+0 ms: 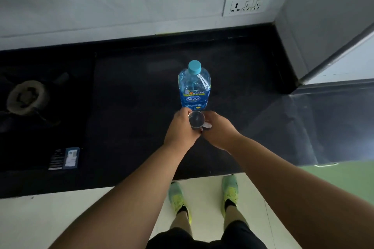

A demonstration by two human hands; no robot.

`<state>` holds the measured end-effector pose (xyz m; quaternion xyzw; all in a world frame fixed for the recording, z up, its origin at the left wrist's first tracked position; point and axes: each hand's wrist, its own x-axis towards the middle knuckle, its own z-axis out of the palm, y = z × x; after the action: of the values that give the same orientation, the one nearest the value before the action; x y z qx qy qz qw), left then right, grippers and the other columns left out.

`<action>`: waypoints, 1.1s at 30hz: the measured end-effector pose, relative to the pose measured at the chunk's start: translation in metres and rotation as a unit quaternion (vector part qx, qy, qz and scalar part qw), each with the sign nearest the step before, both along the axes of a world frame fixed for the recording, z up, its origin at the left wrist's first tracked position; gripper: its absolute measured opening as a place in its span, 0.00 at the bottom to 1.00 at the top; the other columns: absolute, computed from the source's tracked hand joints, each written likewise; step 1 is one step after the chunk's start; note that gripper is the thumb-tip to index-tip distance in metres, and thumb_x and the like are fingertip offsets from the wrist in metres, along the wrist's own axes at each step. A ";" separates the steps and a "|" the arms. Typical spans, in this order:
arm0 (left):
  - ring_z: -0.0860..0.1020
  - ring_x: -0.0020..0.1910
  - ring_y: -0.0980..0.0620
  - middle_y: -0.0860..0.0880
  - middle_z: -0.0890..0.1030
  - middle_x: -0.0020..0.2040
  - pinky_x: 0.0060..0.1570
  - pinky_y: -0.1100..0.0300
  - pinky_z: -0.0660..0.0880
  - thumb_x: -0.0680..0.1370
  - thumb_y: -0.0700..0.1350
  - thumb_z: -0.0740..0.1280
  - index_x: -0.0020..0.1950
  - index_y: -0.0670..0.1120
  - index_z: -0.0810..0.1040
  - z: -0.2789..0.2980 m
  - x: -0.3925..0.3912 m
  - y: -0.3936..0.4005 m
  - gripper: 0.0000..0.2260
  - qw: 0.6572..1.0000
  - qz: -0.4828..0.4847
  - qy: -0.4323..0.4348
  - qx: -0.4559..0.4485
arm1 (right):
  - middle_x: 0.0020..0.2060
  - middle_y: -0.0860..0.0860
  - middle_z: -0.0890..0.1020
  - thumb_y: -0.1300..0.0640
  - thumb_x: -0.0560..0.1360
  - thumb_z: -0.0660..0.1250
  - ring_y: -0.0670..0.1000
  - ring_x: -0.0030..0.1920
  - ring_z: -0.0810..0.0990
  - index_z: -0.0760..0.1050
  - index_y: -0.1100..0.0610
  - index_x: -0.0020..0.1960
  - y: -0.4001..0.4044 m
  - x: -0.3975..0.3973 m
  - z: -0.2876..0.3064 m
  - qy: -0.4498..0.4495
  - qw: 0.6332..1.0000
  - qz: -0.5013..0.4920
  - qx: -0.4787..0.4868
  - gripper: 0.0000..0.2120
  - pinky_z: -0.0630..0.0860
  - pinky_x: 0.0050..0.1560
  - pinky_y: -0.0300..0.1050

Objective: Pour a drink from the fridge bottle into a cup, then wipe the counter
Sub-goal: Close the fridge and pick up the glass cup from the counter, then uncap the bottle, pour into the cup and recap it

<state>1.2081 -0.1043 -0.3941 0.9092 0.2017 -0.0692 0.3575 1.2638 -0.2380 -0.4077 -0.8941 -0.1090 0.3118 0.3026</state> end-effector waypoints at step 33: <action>0.79 0.59 0.52 0.52 0.77 0.61 0.58 0.50 0.80 0.61 0.54 0.85 0.67 0.53 0.68 0.062 0.041 0.021 0.40 0.982 0.091 -0.138 -0.088 | 0.63 0.48 0.82 0.48 0.82 0.67 0.49 0.59 0.81 0.76 0.49 0.71 0.019 0.053 0.178 -0.172 0.981 0.004 0.085 0.18 0.75 0.55 0.40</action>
<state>1.2491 -0.0829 -0.3324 0.8529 0.2257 0.0724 0.4652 1.3164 -0.2192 -0.2295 -0.9048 -0.1892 0.1446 0.3530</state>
